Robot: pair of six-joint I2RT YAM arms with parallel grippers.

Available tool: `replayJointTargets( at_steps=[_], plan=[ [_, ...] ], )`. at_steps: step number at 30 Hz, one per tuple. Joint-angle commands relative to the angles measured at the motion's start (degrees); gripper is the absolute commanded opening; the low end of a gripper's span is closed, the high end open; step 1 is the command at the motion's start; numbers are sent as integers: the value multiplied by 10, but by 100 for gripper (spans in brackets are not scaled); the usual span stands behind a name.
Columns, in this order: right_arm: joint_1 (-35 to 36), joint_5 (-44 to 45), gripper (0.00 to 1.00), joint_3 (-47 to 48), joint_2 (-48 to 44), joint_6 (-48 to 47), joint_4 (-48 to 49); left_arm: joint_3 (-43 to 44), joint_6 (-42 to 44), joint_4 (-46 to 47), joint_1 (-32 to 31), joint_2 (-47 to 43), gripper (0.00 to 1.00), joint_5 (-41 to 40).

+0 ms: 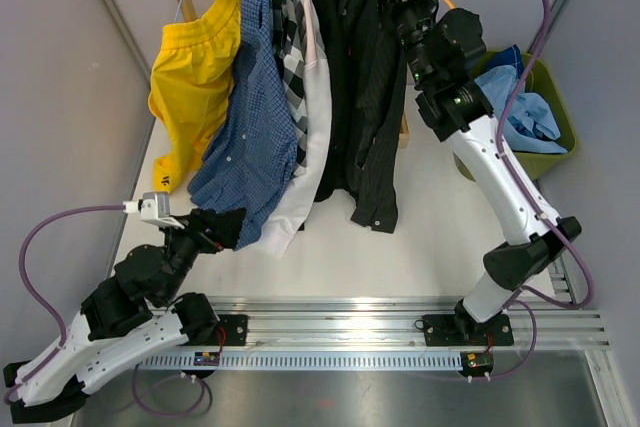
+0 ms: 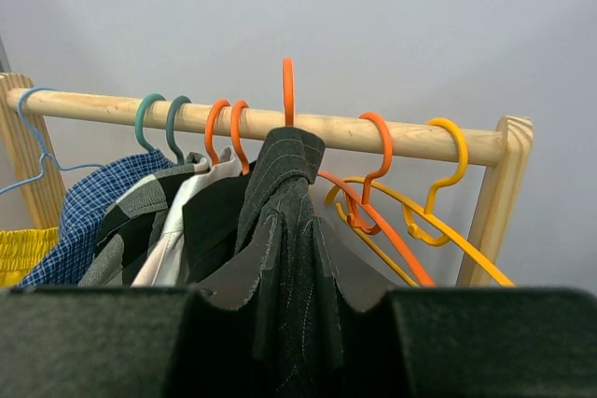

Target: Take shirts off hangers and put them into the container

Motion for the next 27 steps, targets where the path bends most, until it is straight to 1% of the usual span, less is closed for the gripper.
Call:
replayJointTargets(
  at_steps=[1, 4, 6, 9, 10, 12, 15, 16, 18, 20, 21, 26, 27],
  plan=[
    [1, 2, 0, -14, -86, 10, 132, 16, 1, 32, 0, 9, 99, -2],
    [2, 4, 0, -107, -142, 17, 146, 16, 1, 35, 0, 10, 99, 1],
    [1, 7, 0, -145, -185, 20, 153, 13, 3, 42, 0, 12, 99, 5],
    [2, 19, 0, -198, -232, 27, 127, 10, 5, 52, 0, 21, 99, 8],
    [1, 21, 0, -229, -255, 30, 117, 9, 5, 55, 0, 23, 99, 10],
    [2, 24, 0, -257, -275, 36, 115, 8, 4, 62, 0, 30, 99, 15],
    [2, 31, 0, -281, -303, 59, 61, 4, 0, 70, 0, 36, 99, 19],
    [2, 31, 0, -297, -312, 66, 29, 3, -1, 72, 0, 37, 99, 20],
    [1, 17, 0, -319, -343, 88, -4, -1, -2, 80, 0, 38, 99, 23],
    [1, 0, 0, -347, -373, 99, -59, -8, -2, 91, 0, 39, 99, 31],
    [2, -3, 0, -363, -383, 121, -115, -9, -2, 93, 0, 44, 99, 32],
    [1, -60, 0, -442, -484, 172, -218, -10, 2, 120, 0, 64, 99, 49],
    [2, -62, 0, -460, -498, 178, -256, -10, 4, 127, 0, 66, 99, 52]
  ],
)
